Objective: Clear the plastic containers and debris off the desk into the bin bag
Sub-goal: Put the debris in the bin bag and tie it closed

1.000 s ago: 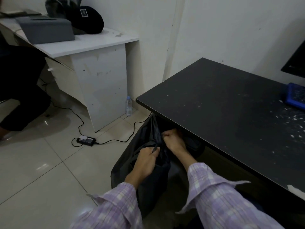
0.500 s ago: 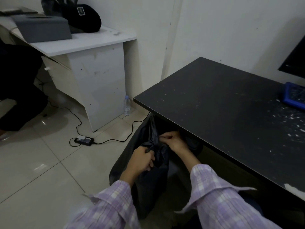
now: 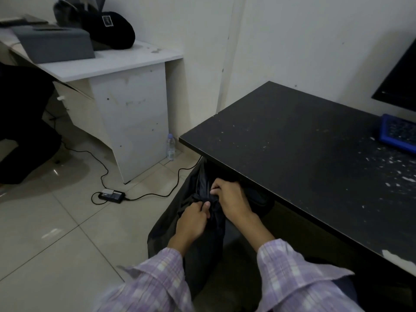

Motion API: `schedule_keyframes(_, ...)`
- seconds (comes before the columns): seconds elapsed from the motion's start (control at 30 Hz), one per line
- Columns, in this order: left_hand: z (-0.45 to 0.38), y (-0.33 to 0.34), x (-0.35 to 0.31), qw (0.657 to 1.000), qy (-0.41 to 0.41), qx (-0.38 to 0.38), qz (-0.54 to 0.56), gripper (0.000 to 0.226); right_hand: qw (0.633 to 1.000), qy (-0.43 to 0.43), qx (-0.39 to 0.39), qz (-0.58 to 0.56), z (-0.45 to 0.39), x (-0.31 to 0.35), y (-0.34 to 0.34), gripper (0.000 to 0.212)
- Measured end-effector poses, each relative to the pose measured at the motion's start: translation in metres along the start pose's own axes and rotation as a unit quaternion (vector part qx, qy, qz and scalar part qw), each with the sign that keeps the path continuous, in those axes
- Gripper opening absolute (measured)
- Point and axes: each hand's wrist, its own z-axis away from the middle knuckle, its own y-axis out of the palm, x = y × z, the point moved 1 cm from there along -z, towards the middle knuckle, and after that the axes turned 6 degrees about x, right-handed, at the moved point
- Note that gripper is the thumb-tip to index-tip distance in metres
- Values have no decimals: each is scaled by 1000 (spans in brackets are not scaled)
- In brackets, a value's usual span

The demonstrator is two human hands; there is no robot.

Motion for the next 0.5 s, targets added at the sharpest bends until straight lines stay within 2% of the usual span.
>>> schedule_keyframes(0.13, -1, 4, -2, 1000, 1, -5, 28, 39, 998, 42, 8, -35, 2, -3, 2, 17)
schedule_keyframes(0.2, -4, 8, 1, 998, -7, -6, 69, 39, 991, 83, 11, -108, 1, -6, 1, 16)
schedule_keyframes(0.27, -5, 11, 4, 993, -15, -3, 121, 37, 963, 132, 47, -231, 0, -11, 0, 15)
schedule_keyframes(0.33, -5, 13, 1, 984, -17, -5, 176, 35, 916, 151, 108, -356, -2, -13, -4, 5)
schedule_keyframes(0.4, -5, 13, -6, 977, -17, -15, 213, 35, 882, 153, 143, -422, -4, -13, -6, 7)
schedule_keyframes(0.43, -5, 14, -8, 975, -14, -18, 221, 34, 878, 151, 146, -431, -4, -12, -7, 11)
schedule_keyframes(0.5, -5, 15, -9, 976, -10, -16, 217, 34, 901, 146, 114, -393, -5, -15, -7, 24)
